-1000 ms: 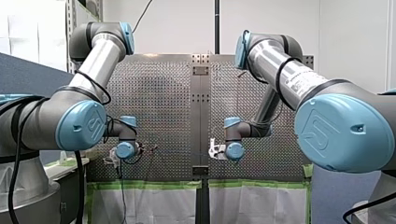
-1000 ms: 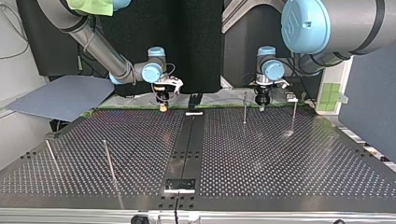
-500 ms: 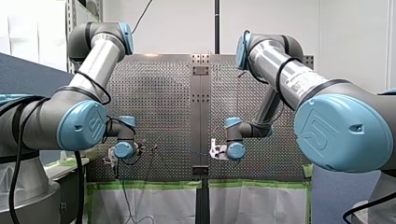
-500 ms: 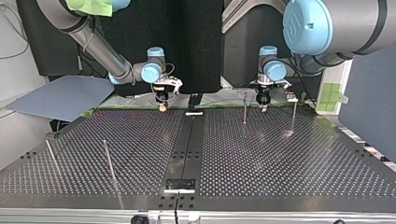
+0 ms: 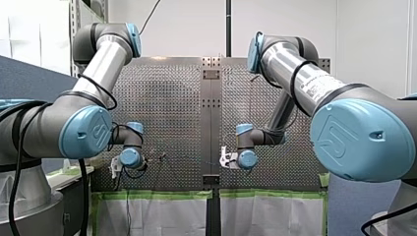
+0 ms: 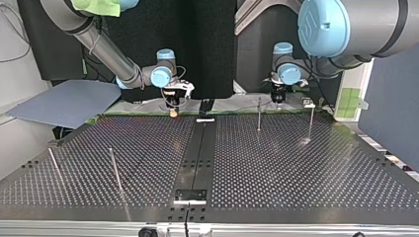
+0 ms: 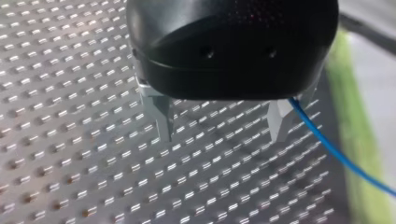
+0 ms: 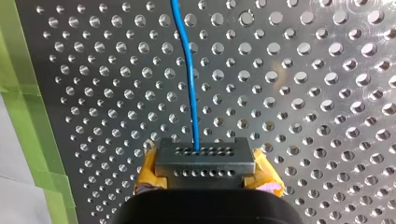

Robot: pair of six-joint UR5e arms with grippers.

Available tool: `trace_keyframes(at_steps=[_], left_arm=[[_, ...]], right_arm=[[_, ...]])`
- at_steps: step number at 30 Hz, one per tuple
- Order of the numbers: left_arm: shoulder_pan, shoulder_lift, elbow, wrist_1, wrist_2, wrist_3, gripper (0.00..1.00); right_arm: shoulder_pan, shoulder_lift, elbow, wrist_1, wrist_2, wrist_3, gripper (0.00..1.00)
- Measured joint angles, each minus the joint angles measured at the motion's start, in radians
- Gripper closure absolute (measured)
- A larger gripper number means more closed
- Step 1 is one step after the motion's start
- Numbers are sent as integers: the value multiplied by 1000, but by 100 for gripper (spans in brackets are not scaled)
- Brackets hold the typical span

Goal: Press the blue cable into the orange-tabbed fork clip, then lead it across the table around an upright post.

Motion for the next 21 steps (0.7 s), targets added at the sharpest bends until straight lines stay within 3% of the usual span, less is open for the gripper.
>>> trace_keyframes(at_steps=[7,11,15,21], left_arm=[[9,48,-62,7,65,-18,0],[4,91,-106,40,109,-59,0],[-4,132,-146,29,149,-96,0],[-11,185,-199,12,203,-96,0]], right_arm=[[2,0,0,3,0,0,100],[5,0,0,4,-1,1,100],[6,0,0,13,-1,1,100],[7,0,0,18,-2,1,100]])
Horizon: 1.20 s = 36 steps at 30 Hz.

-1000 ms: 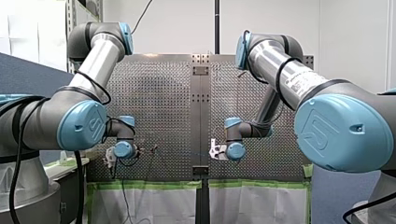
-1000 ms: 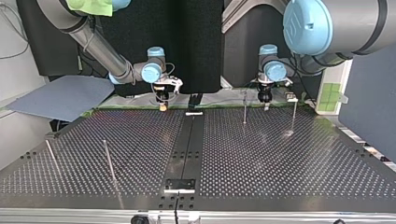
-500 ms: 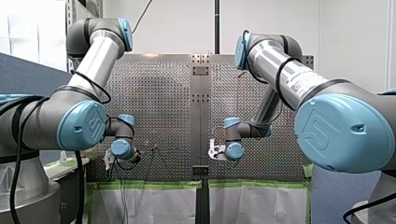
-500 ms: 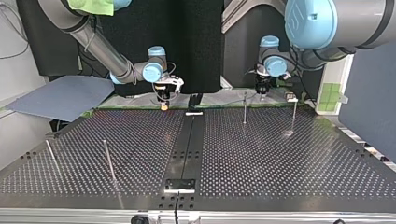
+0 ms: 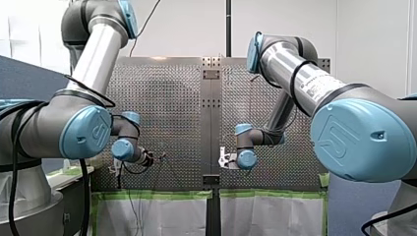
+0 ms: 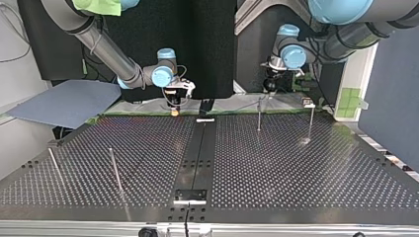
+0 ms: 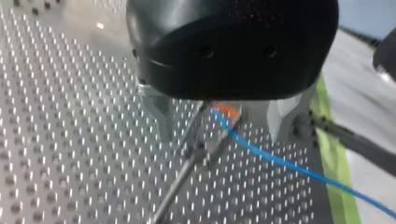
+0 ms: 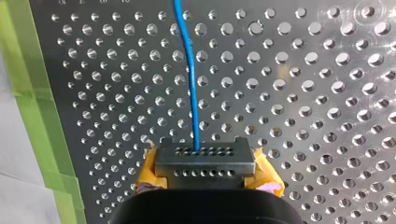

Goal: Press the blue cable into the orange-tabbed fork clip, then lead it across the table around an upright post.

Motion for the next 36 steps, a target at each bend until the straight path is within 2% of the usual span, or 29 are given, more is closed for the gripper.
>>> trace_keyframes(at_steps=[6,13,19,29,33,36], left_arm=[[-2,51,-47,0,37,15,0],[-8,66,-57,6,28,38,0],[-26,66,-58,17,-19,82,0],[-81,65,-60,45,-123,174,0],[-98,65,-69,56,-163,182,0],[-107,64,-89,79,-194,168,0]], right_arm=[[1,0,0,1,0,0,100],[2,0,0,2,1,0,100],[2,0,0,2,1,0,100],[2,0,0,2,1,2,100],[2,1,0,2,1,3,100],[2,1,0,2,1,3,100]])
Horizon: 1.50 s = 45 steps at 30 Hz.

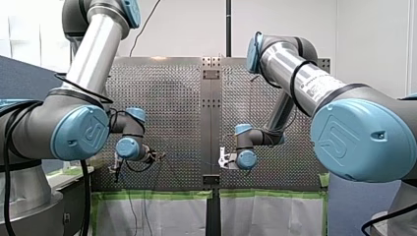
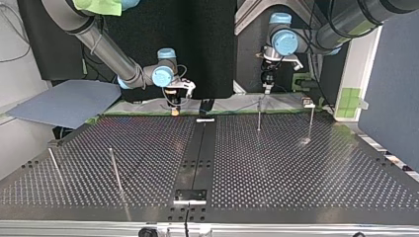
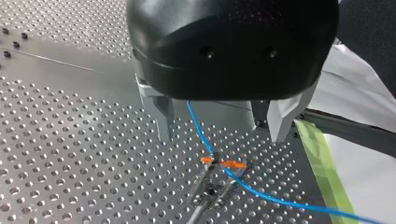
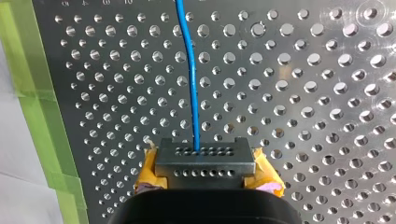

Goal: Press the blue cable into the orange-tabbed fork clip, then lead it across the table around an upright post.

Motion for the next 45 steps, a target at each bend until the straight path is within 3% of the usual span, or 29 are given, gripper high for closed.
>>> trace_keyframes(at_steps=[5,17,37,45], left_arm=[[-7,-6,-15,49,-29,-15,0],[-10,-66,-3,140,-39,-26,0],[-15,-69,11,140,-33,-46,0],[-18,-115,27,141,-35,-48,0]], right_arm=[[0,0,0,-1,0,1,100],[0,2,0,-1,-1,2,100],[0,3,0,-3,-15,2,100],[0,4,0,-4,-22,2,100]])
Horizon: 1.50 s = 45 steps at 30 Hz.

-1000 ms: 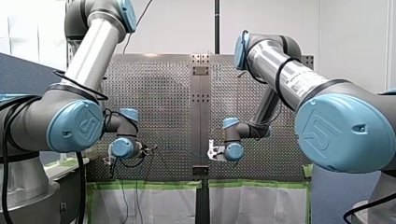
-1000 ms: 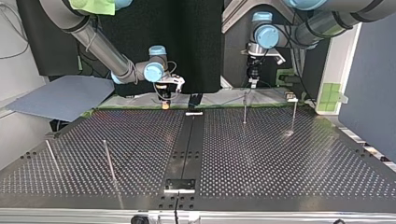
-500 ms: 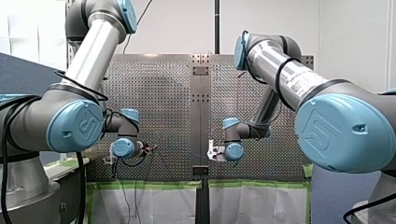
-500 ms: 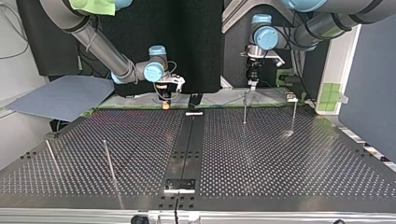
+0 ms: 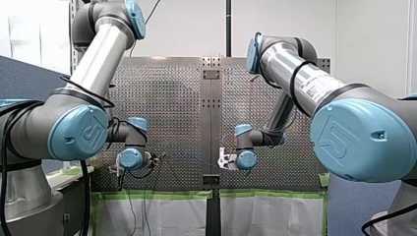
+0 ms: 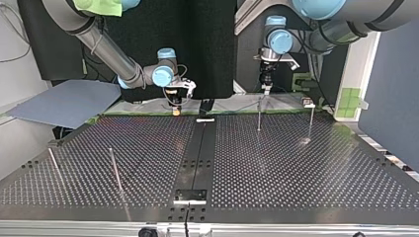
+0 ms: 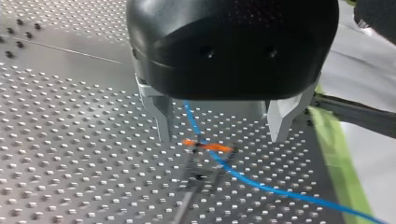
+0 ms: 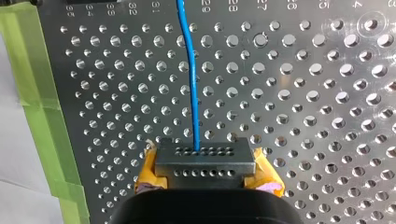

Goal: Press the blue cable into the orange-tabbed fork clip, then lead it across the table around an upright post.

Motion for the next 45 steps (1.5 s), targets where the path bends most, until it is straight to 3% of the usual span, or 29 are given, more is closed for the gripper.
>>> trace_keyframes(at_steps=[7,17,23,45], left_arm=[[-10,-48,3,9,3,19,0],[-32,-52,7,55,-26,16,0],[-46,-52,13,105,-27,-11,0],[-78,-52,27,87,-93,-9,0]], right_arm=[[0,0,0,1,-1,0,100],[1,0,0,1,-1,0,100],[3,1,0,2,-1,0,100],[3,1,0,2,-1,0,100]])
